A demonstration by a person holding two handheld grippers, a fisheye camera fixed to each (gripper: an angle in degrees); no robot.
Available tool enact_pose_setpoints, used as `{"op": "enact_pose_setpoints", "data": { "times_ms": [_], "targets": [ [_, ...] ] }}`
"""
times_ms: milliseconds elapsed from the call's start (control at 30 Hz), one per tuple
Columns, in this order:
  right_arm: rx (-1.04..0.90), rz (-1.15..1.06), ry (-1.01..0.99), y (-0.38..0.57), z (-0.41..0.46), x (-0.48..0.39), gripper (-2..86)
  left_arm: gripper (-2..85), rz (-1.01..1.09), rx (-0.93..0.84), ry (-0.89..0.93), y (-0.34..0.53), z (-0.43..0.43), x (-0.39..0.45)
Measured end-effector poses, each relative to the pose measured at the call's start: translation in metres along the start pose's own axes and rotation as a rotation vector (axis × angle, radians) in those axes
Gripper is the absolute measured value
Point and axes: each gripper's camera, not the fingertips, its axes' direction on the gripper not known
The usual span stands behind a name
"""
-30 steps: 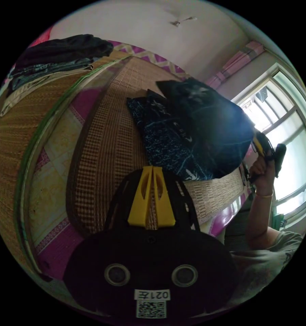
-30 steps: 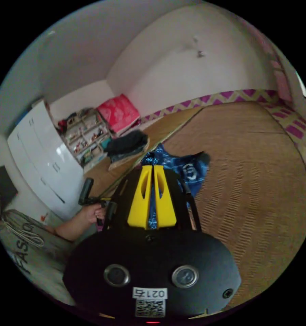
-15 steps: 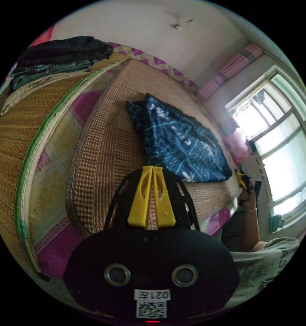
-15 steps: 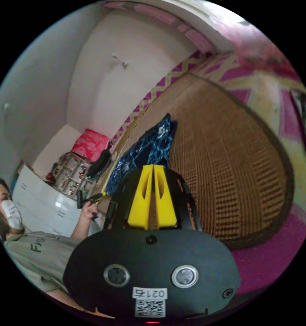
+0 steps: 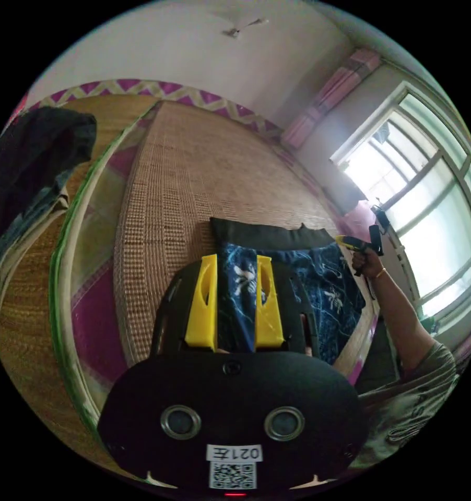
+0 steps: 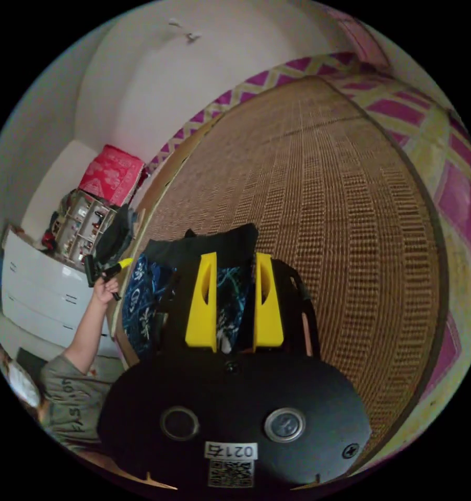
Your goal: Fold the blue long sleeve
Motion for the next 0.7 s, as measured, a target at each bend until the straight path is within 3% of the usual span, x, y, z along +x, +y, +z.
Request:
{"op": "enact_pose_setpoints", "data": {
  "times_ms": [133,267,333,400,533,700],
  "targets": [
    [-0.042,0.090,-0.193,-0.014,0.015,0.033,8.2,10.1,-0.090,-0.043,0.049,-0.030,0.020,-0.021],
    [-0.032,0.083,-0.299,-0.012,0.017,0.050,3.0,0.5,-0.166,-0.084,0.083,-0.048,0.020,-0.033],
    [0.025,0.056,-0.331,-0.005,0.004,0.048,1.9,-0.4,-0.123,-0.025,0.193,-0.047,0.002,-0.031],
    [0.077,-0.024,-0.441,0.008,-0.022,0.034,1.3,-0.8,-0.020,0.105,0.340,-0.035,-0.042,-0.015],
    [0.088,-0.246,-0.554,0.051,-0.079,-0.020,0.8,-0.9,0.230,0.186,0.403,0.010,-0.124,0.041],
    [0.046,-0.590,-0.590,0.203,-0.165,-0.116,0.7,-1.0,0.547,0.234,0.460,0.159,-0.237,0.125]
  ]
}}
